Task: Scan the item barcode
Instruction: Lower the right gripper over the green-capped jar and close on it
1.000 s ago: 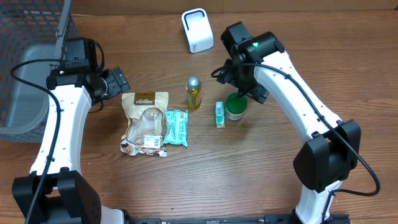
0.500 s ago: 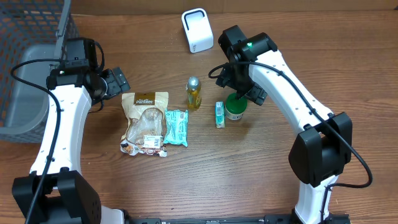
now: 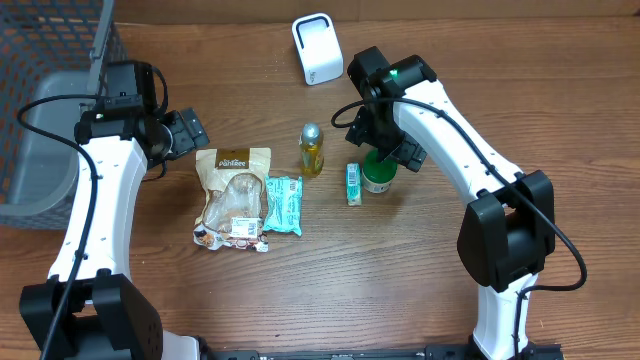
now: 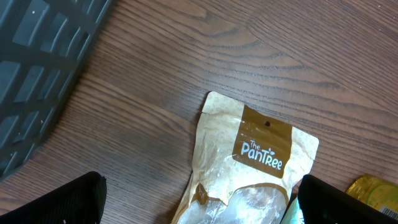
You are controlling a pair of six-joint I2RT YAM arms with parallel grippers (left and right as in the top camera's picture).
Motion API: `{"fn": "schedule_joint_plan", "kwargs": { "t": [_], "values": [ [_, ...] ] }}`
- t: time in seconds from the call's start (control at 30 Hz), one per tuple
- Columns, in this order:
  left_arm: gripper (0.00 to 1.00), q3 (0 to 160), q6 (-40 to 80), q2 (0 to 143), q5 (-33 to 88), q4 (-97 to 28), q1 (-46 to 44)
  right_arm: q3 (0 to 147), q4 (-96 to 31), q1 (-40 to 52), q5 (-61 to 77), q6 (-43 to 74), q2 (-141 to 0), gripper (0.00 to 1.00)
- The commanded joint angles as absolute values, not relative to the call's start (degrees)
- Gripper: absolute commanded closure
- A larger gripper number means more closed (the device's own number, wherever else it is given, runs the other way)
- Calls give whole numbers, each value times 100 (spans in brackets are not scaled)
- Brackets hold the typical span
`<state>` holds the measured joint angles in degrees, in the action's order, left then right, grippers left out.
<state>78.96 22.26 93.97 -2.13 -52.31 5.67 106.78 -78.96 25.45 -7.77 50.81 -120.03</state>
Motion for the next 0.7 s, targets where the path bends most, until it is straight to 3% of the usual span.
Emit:
{"fn": "schedule_joint_plan", "kwargs": {
  "t": [0.0, 0.67],
  "values": [
    [0, 7966, 2182, 9336, -187, -5225, 561, 10543, -7778, 2550, -858, 5100, -11994, 0],
    [0, 7966, 2182, 9336, -187, -5225, 561, 9572, -6831, 2550, -856, 5103, -11994, 0]
  ]
}}
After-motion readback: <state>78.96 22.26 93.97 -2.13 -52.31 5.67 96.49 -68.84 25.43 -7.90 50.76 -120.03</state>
